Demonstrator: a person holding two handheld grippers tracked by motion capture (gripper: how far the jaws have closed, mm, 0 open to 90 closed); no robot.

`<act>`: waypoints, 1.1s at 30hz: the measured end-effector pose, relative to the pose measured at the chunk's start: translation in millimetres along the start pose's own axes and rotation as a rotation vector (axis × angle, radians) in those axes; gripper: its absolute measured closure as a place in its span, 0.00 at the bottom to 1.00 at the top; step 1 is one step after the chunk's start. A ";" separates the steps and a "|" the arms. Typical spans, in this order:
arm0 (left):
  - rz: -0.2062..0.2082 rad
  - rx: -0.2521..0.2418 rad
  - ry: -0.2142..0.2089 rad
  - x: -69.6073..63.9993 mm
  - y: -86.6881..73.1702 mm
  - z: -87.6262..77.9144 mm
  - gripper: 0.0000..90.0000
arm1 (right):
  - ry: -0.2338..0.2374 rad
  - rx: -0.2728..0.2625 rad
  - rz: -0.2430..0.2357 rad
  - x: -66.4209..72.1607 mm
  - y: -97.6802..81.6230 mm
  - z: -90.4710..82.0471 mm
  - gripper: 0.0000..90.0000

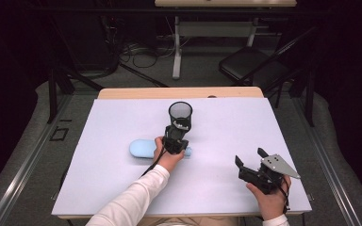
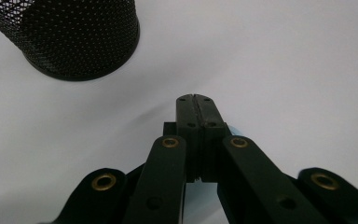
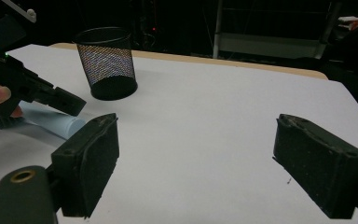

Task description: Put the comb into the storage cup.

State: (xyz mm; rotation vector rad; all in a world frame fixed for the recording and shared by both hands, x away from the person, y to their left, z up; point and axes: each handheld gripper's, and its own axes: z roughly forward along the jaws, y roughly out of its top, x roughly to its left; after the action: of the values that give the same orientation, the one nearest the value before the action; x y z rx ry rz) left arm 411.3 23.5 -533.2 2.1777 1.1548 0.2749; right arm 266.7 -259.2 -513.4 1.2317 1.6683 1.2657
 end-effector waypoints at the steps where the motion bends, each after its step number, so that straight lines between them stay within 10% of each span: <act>1: 0.002 0.003 0.000 -0.1 0.2 0.4 1.00 | 0.000 -0.001 0.001 -0.1 -0.1 0.1 0.16; 33: 0.046 0.053 0.012 -8.9 -1.6 4.9 1.00 | 0.002 -0.001 0.014 -2.4 0.1 -0.2 0.16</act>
State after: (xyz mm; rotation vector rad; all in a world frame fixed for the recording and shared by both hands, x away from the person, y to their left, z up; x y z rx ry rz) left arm 407.3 14.8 -537.0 2.2534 1.1319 0.2804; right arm 267.3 -261.6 -513.3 1.2445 1.6627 1.2765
